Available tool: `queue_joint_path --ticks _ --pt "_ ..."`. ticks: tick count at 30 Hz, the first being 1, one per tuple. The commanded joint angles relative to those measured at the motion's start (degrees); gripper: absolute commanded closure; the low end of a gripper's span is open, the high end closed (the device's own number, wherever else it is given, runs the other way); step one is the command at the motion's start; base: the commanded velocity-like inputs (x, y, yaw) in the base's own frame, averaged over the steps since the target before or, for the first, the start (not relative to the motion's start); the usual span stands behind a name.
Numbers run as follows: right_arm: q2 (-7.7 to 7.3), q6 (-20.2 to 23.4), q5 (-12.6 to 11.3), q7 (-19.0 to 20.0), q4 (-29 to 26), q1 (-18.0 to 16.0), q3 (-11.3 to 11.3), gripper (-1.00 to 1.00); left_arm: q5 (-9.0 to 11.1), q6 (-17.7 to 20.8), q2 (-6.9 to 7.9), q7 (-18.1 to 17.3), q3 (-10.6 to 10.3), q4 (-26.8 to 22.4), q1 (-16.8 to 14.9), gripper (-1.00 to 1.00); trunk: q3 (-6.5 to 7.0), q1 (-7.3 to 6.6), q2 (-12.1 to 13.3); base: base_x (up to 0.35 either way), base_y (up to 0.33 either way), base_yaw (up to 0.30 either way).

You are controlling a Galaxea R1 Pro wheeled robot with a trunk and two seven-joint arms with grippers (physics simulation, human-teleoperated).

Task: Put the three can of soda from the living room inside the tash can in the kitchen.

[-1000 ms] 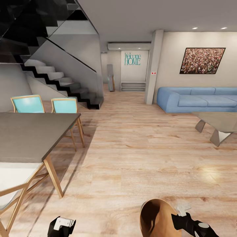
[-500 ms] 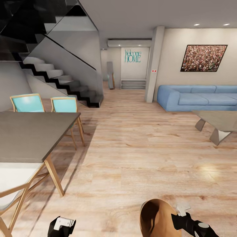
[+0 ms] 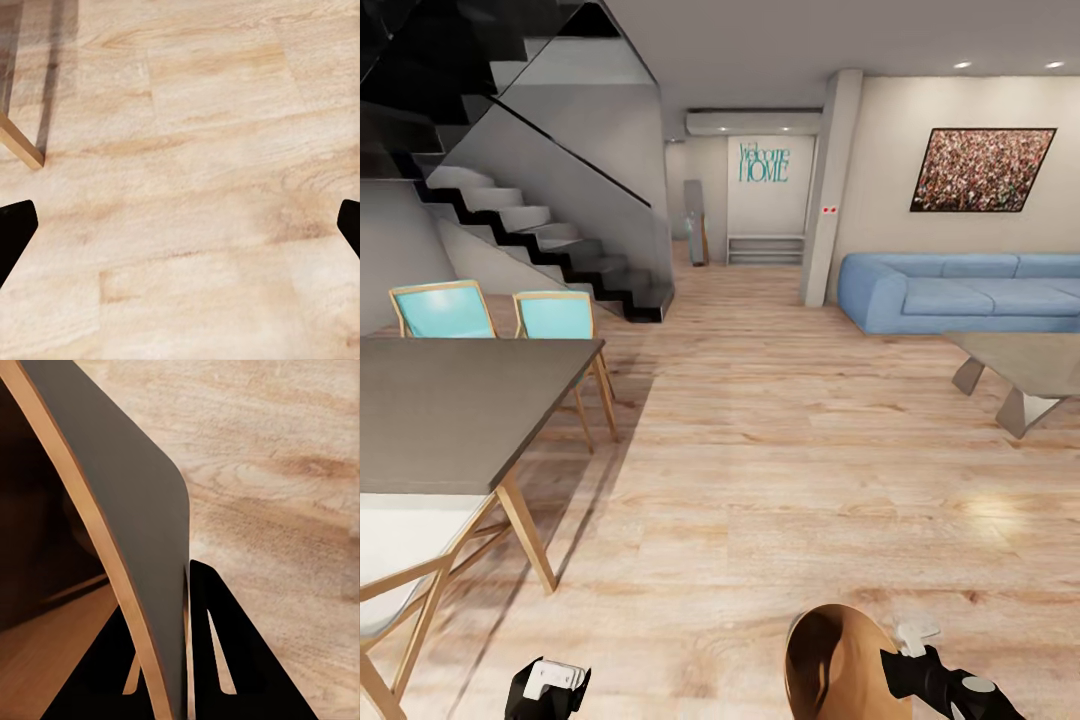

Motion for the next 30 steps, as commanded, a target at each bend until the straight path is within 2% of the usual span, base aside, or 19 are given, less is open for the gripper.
queue_joint_path --ticks 1,30 --pt "0.00 0.06 -0.45 0.45 -0.07 -0.03 -0.12 1.00 0.00 0.00 0.00 0.00 0.00 -0.01 0.00 -1.00 -0.02 0.00 0.00 0.000 0.000 0.000" --pt "0.13 0.02 -0.55 0.23 0.17 -0.03 -0.09 1.00 0.16 0.00 0.00 0.00 0.00 -0.04 0.00 -1.00 -0.09 0.00 0.00 0.000 0.000 0.000"
